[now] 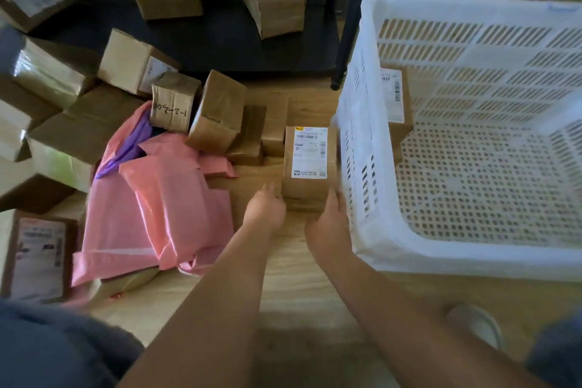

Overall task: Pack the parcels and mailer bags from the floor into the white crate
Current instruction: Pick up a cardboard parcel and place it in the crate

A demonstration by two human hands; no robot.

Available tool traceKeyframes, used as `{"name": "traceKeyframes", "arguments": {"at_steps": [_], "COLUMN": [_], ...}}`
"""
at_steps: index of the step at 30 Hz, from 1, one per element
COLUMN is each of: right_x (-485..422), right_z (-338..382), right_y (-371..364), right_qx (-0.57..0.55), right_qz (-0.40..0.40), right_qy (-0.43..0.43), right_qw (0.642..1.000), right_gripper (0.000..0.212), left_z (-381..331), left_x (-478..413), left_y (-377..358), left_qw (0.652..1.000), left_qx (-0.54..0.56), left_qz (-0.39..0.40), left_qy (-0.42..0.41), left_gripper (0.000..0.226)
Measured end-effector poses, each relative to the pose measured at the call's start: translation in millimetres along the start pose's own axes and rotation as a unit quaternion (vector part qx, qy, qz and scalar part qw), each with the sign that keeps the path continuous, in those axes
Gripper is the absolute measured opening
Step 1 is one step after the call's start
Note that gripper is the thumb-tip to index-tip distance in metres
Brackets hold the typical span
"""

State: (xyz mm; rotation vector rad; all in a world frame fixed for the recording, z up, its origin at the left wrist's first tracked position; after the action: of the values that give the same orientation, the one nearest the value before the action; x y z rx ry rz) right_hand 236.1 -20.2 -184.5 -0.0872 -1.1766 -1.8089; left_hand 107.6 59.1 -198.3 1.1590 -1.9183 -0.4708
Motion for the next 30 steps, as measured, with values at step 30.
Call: {"name": "traceKeyframes", "arguments": {"at_steps": [30], "right_x": [13], "right_z": [-36], "right_y": [-32], "right_qx": [0.070], "right_qz": [0.162], "right_qy": [-0.046], "right_qw": [0.983], "right_gripper": [0.035], "left_z": [54], "left_x": [54], "left_y": [-13], "left_qw": [0.970], "left_qx": [0.200], "left_qz": [-0.043], "left_qy": [0.135], "left_gripper": [0.037]}}
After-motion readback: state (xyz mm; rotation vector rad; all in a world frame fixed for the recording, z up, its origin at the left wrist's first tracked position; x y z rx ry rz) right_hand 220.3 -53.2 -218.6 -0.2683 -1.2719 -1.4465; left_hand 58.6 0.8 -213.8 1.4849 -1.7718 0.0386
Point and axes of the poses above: each hand's wrist, its own x-axis away from the middle knuckle, its own y-axis out of the back of the hand, z = x × y, the point moved 8 cm from there along -x, towards the middle knuckle, and after that the axes turned 10 degrees about -y, right-handed, at the moved point
